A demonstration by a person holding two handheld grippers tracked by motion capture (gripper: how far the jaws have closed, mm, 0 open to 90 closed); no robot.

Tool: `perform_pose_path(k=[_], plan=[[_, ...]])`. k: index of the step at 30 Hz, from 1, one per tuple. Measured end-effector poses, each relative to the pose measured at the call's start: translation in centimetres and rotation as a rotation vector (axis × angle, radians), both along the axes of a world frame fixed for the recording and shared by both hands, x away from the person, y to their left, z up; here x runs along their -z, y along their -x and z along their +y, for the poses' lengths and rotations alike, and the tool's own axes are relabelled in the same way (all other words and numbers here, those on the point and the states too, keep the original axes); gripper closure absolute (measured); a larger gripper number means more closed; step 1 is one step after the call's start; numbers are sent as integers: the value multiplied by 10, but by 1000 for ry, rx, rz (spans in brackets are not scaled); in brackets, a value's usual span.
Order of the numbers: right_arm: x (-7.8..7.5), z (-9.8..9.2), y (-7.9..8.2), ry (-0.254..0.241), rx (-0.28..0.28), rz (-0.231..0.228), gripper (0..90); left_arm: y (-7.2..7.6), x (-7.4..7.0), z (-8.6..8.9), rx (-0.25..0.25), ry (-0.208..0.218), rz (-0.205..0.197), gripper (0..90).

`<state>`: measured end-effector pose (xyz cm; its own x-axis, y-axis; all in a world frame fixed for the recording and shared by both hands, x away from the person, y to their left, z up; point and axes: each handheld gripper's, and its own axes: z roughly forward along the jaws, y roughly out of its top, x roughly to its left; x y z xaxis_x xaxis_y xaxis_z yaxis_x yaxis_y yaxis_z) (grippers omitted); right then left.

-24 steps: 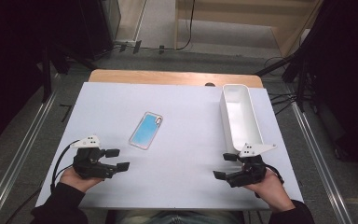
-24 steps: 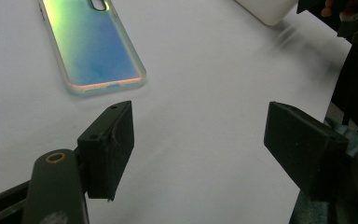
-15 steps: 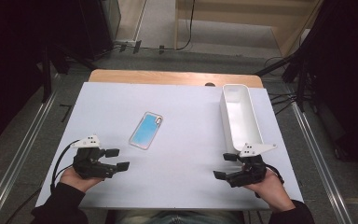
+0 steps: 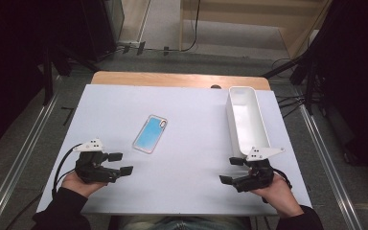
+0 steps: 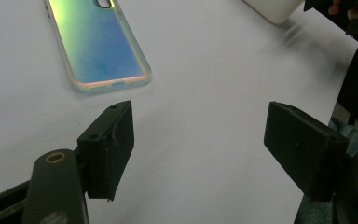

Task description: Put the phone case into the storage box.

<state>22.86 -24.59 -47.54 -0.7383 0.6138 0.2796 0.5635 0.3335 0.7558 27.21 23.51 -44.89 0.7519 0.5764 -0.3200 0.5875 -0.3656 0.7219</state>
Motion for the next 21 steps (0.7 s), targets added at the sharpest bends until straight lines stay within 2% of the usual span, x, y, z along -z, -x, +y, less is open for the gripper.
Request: perform_pose_path(k=[13,21], plan=[[0,0,0,0,0,-1,158,-1,1,0,-3,-8,2,243],[0,0,0,1,-4,6,158,-3,2,0,-23,-14,-2,243]])
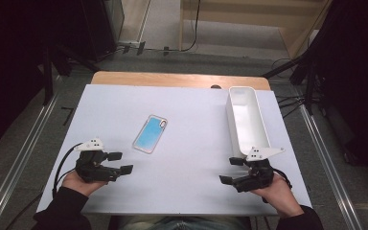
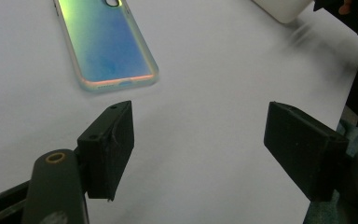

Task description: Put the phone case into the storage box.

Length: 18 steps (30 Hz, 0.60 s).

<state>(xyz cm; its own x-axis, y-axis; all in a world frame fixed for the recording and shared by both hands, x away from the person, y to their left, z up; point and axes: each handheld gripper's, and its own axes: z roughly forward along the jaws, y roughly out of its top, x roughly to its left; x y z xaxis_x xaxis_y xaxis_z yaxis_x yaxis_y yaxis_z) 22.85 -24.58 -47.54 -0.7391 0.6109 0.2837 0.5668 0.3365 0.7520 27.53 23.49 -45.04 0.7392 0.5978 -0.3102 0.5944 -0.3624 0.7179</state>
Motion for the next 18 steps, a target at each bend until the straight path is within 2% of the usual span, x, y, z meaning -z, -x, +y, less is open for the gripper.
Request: perform_pose_path(k=[8,14,18], plan=[[0,0,0,3,0,0,157,-5,1,-5,-31,-17,-10,243],[0,0,0,7,1,2,157,-10,0,-9,-43,-4,-18,244],[0,0,0,8,-2,0,158,-16,1,-14,-57,-19,-23,244]])
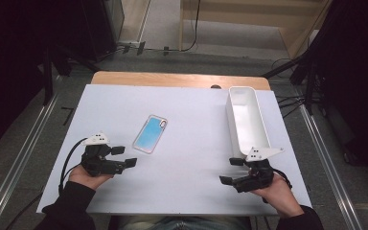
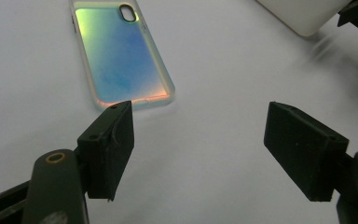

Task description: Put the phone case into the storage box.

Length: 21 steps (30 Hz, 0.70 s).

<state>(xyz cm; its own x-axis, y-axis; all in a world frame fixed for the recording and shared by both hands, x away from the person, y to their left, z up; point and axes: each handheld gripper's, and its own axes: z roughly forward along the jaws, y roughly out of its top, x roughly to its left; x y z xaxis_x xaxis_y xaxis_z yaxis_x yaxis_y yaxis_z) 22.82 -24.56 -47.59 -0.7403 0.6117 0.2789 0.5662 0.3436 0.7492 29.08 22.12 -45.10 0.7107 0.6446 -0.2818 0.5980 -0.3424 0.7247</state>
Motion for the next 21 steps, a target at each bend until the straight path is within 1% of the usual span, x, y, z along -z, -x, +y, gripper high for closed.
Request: perform_pose_path(k=[1,3,5,6,11,12,13,15,18,19,21], plan=[[0,0,0,0,-1,-2,158,-3,1,-2,-14,-1,3,244],[0,0,0,1,0,-1,158,-5,1,-3,-15,0,3,244],[0,0,0,2,0,-3,157,-7,2,-6,-24,-9,-1,243],[0,0,0,5,1,-2,157,-9,2,-9,-26,-10,-7,243],[0,0,0,7,0,-3,158,-13,3,-15,-31,-9,-9,243],[0,0,0,8,-2,-2,158,-14,3,-17,-31,-18,-9,243],[0,0,0,9,-3,-1,158,-16,4,-21,-43,-35,-18,243],[0,0,0,9,-3,0,157,-18,3,-23,-49,-43,-22,243],[0,0,0,9,-4,1,158,-20,3,-24,-60,-34,-26,243],[0,0,0,9,-4,4,157,-22,2,-25,-71,-29,-28,242],[0,1,1,9,-1,6,157,-24,2,-25,-79,-30,-31,243]])
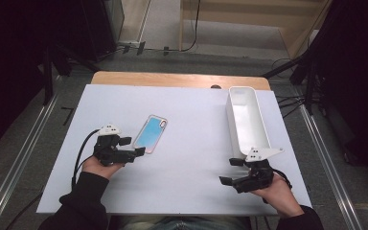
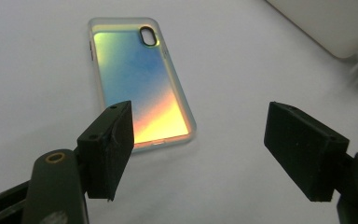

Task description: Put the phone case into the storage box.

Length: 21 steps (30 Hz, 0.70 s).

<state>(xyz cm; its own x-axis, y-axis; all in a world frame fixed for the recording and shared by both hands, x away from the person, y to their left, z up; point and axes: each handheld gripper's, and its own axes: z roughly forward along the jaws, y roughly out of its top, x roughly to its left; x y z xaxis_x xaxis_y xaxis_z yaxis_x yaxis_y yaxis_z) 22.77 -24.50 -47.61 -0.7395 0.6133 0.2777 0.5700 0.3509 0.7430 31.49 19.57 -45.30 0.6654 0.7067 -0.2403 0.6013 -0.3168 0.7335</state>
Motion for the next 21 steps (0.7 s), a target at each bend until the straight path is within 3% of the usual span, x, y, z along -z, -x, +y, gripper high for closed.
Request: perform_pose_path(k=[11,18,20,21], plan=[[0,0,0,3,-3,-2,157,-14,-2,-8,-19,-15,-18,242],[1,0,0,3,-7,-2,158,-22,-3,-13,-21,-16,-1,242],[1,0,0,4,-7,-2,157,-25,-4,-14,-32,18,9,243],[1,0,0,4,-8,-2,158,-26,-4,-15,-36,11,4,243]])
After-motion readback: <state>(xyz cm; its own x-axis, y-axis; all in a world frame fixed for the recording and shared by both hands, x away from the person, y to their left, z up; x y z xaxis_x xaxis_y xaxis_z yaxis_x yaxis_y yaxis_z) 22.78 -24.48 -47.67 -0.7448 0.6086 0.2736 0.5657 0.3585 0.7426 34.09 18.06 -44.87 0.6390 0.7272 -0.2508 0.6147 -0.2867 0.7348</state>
